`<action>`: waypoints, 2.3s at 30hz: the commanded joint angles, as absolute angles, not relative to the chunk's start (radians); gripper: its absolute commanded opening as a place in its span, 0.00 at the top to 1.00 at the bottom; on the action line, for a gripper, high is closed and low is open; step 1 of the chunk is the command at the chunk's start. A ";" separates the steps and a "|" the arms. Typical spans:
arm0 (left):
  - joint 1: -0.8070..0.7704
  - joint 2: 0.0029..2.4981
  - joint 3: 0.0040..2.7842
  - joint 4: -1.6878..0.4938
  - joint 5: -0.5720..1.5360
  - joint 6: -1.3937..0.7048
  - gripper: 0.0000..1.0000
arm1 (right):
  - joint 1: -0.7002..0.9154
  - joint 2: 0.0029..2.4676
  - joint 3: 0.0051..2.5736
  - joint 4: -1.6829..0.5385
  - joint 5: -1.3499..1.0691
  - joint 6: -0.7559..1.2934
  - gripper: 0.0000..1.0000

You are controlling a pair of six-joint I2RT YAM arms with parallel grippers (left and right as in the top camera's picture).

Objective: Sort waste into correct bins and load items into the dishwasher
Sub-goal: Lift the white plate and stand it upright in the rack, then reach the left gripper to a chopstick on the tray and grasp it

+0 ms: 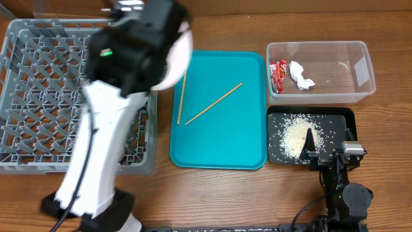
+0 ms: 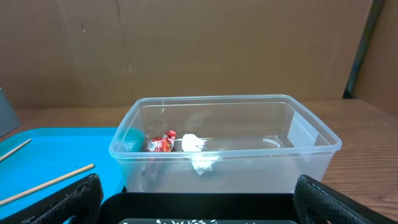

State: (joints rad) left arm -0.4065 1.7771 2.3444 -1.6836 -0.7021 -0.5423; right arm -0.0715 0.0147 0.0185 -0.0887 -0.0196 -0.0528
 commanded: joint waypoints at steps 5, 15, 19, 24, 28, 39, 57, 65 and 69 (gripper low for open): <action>-0.081 1.688 1.975 -1.689 -0.981 -0.592 0.96 | -0.074 0.003 0.008 -0.080 -0.020 -0.053 0.00; 0.059 1.784 1.859 -1.438 -1.179 -0.525 0.96 | -0.074 0.003 0.008 -0.080 -0.020 -0.053 0.00; 0.079 1.823 1.859 -1.304 -1.153 -0.426 0.96 | -0.074 0.003 0.008 -0.080 -0.020 -0.053 0.00; 0.073 1.878 1.859 -1.199 -1.054 -0.277 0.96 | -0.074 0.003 0.008 -0.081 -0.020 -0.053 0.00; 0.061 1.898 1.858 -1.159 -1.045 -0.208 0.96 | -0.074 0.003 0.008 -0.081 -0.020 -0.053 0.00; 0.051 1.902 1.808 -1.150 -0.991 -0.135 0.96 | -0.074 0.003 0.008 -0.081 -0.020 -0.053 0.00; -0.145 1.903 1.717 -1.079 -1.050 -0.175 0.59 | -0.074 0.003 0.008 -0.080 -0.020 -0.053 0.00; -0.310 1.901 1.754 -1.125 -1.042 -0.172 0.44 | -0.074 0.003 0.008 -0.081 -0.020 -0.053 0.00; -0.382 1.901 1.838 -1.213 -0.915 -0.233 0.47 | -0.074 0.003 0.008 -0.080 -0.020 -0.053 0.00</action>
State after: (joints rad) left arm -0.3336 1.9041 1.7515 -1.1843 -1.0084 -0.1764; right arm -0.0715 0.0147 0.0185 -0.0883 -0.0196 -0.0525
